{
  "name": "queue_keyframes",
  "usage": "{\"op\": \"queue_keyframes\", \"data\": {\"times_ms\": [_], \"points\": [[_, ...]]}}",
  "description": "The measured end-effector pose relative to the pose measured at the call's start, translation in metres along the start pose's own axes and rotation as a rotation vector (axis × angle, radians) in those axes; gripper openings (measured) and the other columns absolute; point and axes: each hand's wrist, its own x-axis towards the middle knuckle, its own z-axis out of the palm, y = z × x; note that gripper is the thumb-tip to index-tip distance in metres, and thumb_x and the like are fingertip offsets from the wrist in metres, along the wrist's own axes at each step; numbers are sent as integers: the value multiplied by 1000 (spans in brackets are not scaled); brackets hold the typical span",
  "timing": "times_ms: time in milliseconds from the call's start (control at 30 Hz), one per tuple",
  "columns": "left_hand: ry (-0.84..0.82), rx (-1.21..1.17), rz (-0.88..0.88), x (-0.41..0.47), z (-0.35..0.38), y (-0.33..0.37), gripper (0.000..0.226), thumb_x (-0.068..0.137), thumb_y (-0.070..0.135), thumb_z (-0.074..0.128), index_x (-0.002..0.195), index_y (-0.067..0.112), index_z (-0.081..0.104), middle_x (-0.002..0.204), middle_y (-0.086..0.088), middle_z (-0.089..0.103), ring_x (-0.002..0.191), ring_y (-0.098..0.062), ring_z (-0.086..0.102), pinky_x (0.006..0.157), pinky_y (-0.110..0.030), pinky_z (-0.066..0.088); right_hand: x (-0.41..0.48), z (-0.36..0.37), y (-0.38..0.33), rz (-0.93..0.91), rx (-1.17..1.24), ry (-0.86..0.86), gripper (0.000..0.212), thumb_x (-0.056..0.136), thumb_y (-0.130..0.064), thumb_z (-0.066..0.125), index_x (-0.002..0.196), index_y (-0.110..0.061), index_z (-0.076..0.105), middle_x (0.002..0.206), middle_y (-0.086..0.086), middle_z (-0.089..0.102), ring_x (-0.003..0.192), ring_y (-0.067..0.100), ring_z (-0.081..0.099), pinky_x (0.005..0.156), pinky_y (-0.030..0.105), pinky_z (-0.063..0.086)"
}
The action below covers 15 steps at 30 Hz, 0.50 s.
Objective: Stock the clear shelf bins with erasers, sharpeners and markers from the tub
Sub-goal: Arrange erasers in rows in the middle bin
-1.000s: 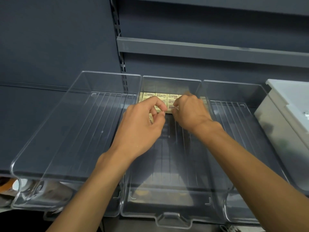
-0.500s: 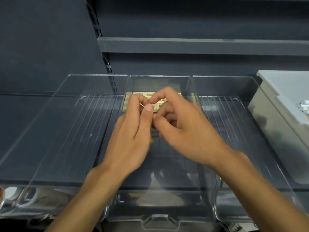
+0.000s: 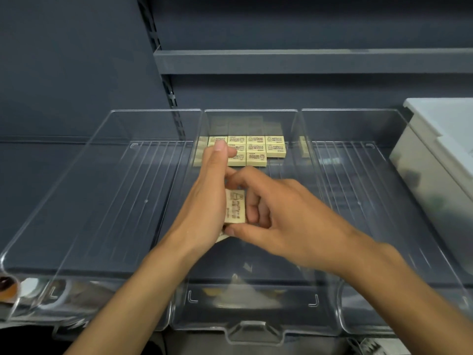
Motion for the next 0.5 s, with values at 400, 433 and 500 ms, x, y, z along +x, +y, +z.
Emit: {"op": "queue_keyframes", "data": {"times_ms": [400,433,500], "points": [[45,-448,-350,5,-12,14,26,96,26,40,107,13,59,95,-10,60,88,-26,52,70,-39,44,-3,9,0,-168,-113,78,36,86,-32,62,118,-28,47,103,-30,32,72,12,56,62,32,53],[38,-479,-357,5,-14,13,26,93,21,39,106,12,59,100,-12,57,91,-27,50,73,-40,43,-3,10,0,-177,-126,68,38,86,-32,61,121,-29,47,104,-32,30,71,11,56,63,31,54],[18,-549,-356,4,-16,12,29,85,12,37,105,9,57,104,-14,52,93,-28,46,76,-42,40,-3,11,0,-195,-155,44,43,87,-32,61,128,-29,47,111,-30,31,72,10,56,64,31,55]]}}
